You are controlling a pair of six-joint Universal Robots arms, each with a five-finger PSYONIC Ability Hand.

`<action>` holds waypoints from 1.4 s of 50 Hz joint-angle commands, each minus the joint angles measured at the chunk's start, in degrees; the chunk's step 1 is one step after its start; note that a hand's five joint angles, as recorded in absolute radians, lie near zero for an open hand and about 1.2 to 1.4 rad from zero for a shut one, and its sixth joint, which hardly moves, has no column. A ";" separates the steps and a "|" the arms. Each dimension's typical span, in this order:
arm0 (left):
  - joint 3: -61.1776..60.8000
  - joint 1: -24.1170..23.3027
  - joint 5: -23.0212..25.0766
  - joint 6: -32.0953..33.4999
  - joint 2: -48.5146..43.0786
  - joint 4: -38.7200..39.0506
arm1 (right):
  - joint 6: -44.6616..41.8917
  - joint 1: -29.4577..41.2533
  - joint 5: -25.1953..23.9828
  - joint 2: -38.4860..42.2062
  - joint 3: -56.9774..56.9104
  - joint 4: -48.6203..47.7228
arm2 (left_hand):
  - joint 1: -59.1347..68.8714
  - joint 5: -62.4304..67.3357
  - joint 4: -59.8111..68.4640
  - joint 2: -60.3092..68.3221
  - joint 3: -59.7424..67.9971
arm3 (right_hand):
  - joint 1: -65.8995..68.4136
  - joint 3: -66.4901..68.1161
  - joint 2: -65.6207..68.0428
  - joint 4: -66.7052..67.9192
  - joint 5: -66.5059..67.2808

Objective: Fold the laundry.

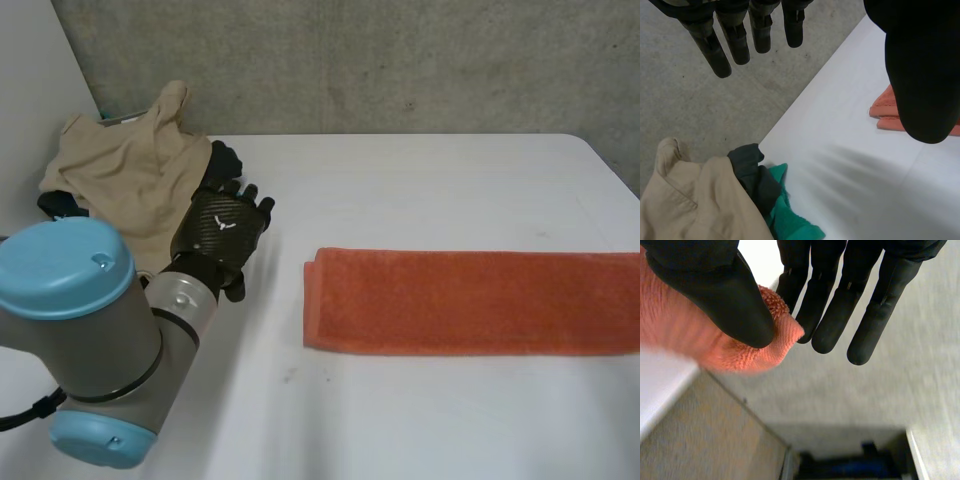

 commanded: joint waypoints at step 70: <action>1.32 -3.83 -0.99 -3.74 0.45 1.90 | 7.10 58.03 -3.29 -3.87 9.69 -4.17 | -1.00 -2.93 -1.63 -1.87 -2.18 | 16.32 11.56 12.51 11.22 13.51</action>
